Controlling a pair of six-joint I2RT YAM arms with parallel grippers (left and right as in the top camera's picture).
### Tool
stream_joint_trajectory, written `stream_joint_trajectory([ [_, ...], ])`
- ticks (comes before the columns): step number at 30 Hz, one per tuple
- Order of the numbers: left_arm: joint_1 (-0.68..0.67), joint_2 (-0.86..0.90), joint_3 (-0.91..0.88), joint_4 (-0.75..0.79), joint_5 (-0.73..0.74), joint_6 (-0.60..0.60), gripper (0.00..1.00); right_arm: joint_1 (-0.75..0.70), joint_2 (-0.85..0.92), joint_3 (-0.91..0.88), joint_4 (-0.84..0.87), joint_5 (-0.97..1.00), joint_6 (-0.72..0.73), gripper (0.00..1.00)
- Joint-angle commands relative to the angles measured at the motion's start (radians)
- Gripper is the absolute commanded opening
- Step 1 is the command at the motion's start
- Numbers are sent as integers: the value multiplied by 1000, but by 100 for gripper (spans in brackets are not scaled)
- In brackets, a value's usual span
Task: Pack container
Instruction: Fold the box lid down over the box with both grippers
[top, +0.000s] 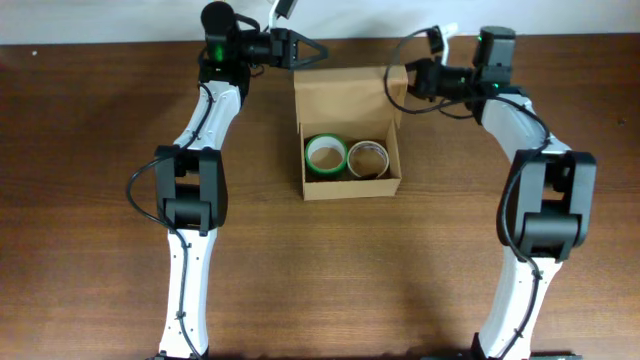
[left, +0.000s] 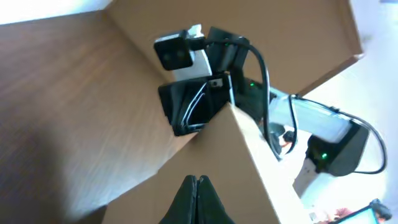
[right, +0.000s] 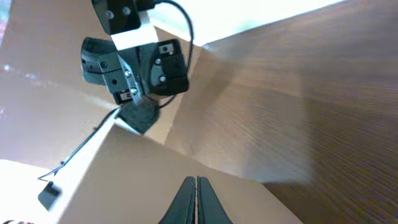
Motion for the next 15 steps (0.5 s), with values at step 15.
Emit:
stream_joint_trajectory([
  [15,8,4,5,315,18,-420,1,111,-73,81,-13,18,33,4],
])
